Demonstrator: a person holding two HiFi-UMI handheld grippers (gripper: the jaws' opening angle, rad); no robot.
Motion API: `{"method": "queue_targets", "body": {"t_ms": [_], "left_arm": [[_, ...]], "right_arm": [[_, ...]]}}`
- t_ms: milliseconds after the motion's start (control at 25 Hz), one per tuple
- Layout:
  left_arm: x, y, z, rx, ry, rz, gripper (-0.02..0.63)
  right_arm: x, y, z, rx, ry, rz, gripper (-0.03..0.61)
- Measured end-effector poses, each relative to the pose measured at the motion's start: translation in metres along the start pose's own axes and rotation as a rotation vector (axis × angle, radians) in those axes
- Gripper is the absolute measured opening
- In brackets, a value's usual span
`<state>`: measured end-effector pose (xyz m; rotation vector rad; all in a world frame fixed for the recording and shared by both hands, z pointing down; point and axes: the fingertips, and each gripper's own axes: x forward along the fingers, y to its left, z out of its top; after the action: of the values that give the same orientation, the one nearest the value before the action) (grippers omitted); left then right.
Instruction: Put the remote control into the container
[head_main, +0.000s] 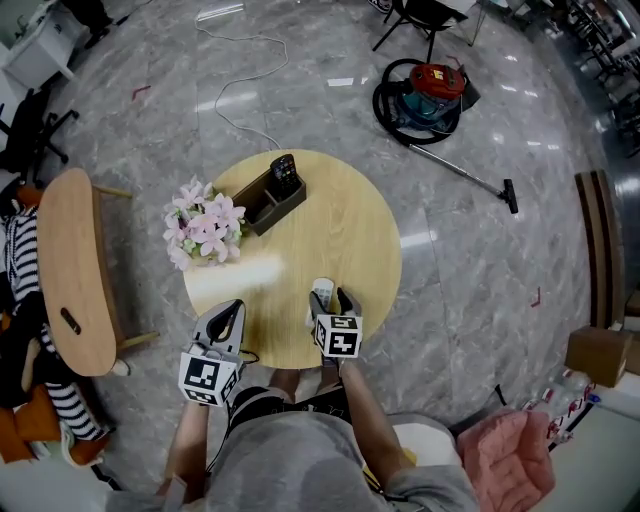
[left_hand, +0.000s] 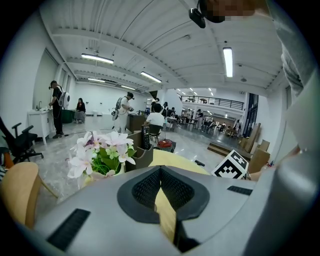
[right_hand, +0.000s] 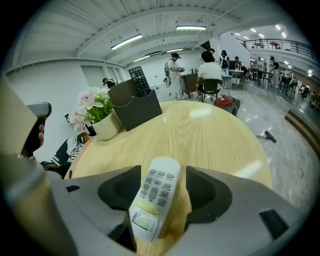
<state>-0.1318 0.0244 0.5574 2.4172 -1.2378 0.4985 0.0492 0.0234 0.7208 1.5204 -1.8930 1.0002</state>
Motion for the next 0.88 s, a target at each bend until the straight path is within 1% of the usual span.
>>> {"method": "queue_targets", "body": {"t_ms": [280, 480, 560, 880], "left_arm": [[0.000, 0.011, -0.004, -0.016, 0.005, 0.008, 0.006], [0.001, 0.020, -0.002, -0.023, 0.008, 0.021, 0.006], [0.001, 0.024, -0.003, -0.027, 0.007, 0.026, 0.006], [0.001, 0.032, -0.004, -0.036, 0.003, 0.037, 0.006]], "right_arm": [[0.014, 0.002, -0.002, 0.022, 0.042, -0.023, 0.268], [0.021, -0.002, -0.006, 0.041, 0.115, -0.047, 0.268], [0.023, -0.002, -0.005, 0.046, 0.129, -0.057, 0.268], [0.026, -0.002, -0.002, 0.005, 0.145, -0.058, 0.264]]}}
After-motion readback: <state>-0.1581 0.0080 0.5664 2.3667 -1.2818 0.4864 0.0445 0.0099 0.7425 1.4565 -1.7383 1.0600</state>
